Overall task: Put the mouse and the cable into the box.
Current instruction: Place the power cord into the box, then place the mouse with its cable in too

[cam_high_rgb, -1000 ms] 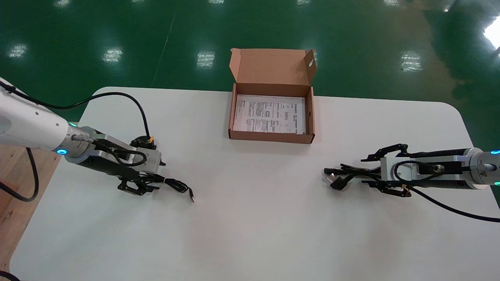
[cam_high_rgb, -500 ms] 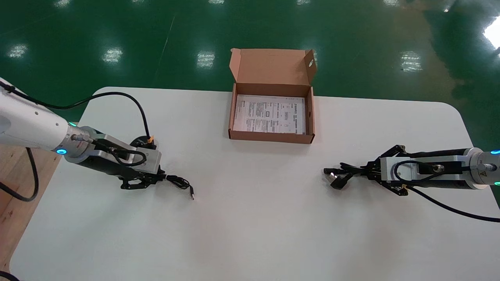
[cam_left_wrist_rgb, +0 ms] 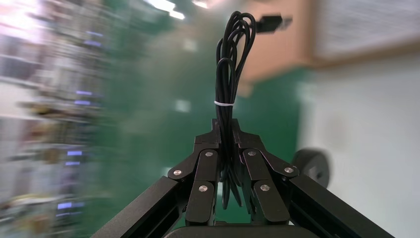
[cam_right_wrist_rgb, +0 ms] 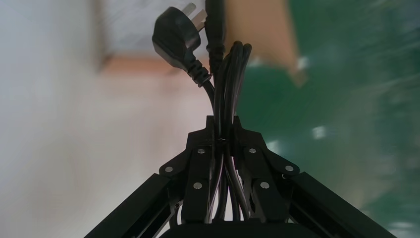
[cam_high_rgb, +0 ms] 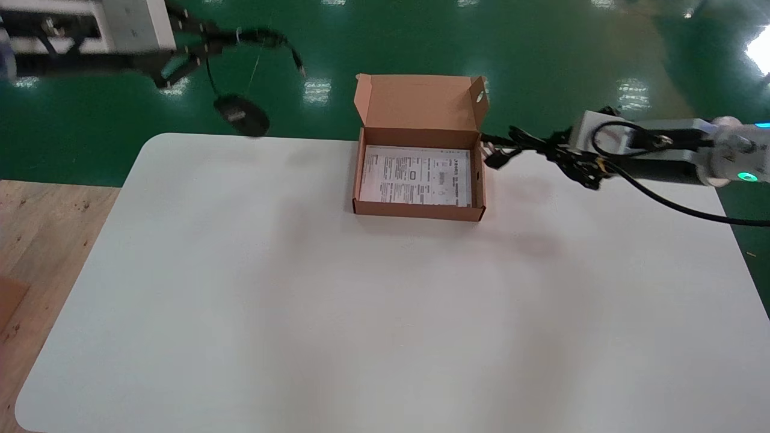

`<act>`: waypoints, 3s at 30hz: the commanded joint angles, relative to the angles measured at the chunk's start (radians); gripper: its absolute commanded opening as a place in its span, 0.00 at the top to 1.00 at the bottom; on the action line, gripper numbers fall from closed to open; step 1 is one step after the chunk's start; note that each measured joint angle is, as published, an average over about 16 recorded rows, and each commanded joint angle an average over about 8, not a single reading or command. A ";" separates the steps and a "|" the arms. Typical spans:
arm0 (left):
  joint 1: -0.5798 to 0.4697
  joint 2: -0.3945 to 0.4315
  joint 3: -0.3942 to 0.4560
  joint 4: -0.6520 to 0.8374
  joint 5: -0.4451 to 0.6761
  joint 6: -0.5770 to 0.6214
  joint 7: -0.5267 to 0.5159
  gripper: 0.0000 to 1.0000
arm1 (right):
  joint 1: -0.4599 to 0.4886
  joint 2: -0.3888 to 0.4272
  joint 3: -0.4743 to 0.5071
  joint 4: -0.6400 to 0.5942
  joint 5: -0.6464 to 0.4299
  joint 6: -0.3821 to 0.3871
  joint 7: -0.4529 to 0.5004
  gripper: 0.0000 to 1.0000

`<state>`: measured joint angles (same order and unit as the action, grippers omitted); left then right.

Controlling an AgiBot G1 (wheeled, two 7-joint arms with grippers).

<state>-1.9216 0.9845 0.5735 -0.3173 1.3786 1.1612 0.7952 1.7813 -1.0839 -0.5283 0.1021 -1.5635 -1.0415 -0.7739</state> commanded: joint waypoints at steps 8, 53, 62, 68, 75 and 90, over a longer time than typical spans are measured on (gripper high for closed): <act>0.016 0.021 -0.134 -0.105 -0.179 -0.103 0.096 1.00 | 0.003 -0.205 0.026 -0.006 0.034 0.236 -0.039 1.00; -0.026 0.250 -0.077 0.156 -0.107 -0.139 0.183 1.00 | -0.041 -0.222 -0.114 0.027 0.164 0.462 -0.110 0.00; 0.070 0.387 -0.071 0.153 -0.152 -0.272 0.196 1.00 | 0.030 -0.044 -0.098 -0.048 0.182 0.371 -0.129 0.00; 0.184 0.394 0.003 0.030 -0.220 -0.274 0.139 1.00 | 0.057 0.083 -0.106 -0.064 0.171 0.224 -0.163 0.00; 0.292 0.390 0.141 -0.056 -0.299 -0.297 0.035 1.00 | 0.073 0.169 -0.118 -0.083 0.152 0.159 -0.191 0.00; 0.314 0.378 0.330 -0.007 -0.353 -0.414 -0.146 1.00 | 0.090 0.235 -0.145 -0.090 0.113 0.097 -0.230 0.00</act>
<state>-1.6051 1.3630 0.9045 -0.3262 1.0319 0.7514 0.6559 1.8695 -0.8495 -0.6738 0.0107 -1.4506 -0.9405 -1.0020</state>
